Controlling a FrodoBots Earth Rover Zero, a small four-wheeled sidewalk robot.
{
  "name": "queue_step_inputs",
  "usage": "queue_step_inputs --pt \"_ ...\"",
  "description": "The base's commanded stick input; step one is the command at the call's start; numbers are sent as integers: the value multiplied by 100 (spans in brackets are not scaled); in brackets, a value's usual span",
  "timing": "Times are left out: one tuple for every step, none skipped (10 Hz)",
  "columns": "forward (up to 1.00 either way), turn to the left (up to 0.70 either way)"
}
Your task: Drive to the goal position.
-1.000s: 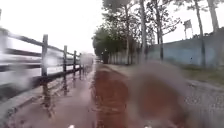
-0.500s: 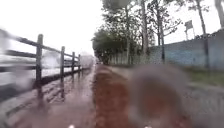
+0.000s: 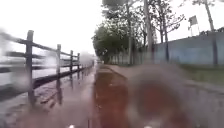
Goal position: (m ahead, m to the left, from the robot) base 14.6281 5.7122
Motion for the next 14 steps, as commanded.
queue_step_inputs --pt "100 0" --pt "100 0" --pt "100 0" --pt "100 0" --pt "100 0" --pt "100 0" --pt "100 0" --pt "100 0" --pt "100 0" --pt "100 0" --pt "100 0" --pt "100 0" --pt "100 0" --pt "100 0"
